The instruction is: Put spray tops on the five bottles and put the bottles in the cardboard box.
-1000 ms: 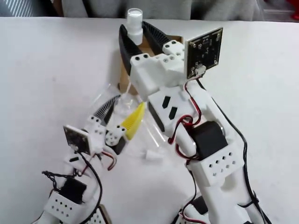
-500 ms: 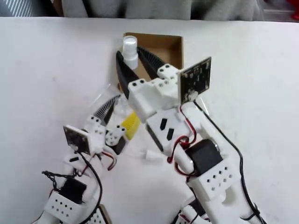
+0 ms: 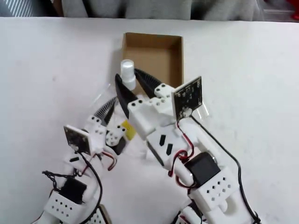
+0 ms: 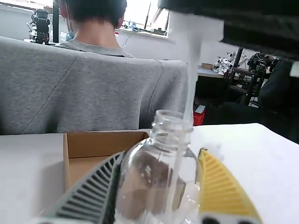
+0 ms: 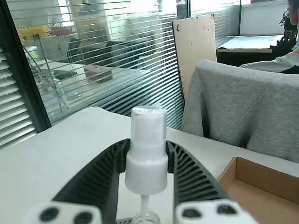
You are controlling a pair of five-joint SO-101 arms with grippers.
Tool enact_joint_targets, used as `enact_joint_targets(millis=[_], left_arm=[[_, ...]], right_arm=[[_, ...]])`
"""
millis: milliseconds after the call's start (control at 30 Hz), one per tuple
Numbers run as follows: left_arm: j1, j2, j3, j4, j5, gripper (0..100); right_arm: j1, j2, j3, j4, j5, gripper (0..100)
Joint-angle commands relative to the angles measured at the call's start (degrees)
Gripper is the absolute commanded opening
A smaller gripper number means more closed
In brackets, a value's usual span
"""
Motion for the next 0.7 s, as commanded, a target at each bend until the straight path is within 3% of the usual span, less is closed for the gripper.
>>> enact_joint_targets(millis=[0,233,667], left_arm=[[0.7,-1.3,-0.4,-1.1,0.5,11],[0.7,-1.2,-0.4,-1.1,0.5,11],[0.7,-1.2,-0.4,-1.1,0.5,11]], right_arm=[[-1.4,-2.9,1.4,-1.3,-0.6,1.5],[-1.5,-3.7,8.1,-7.4,-3.0,1.5],[-2.1,-3.8,12.5,-7.7,-3.3,1.5]])
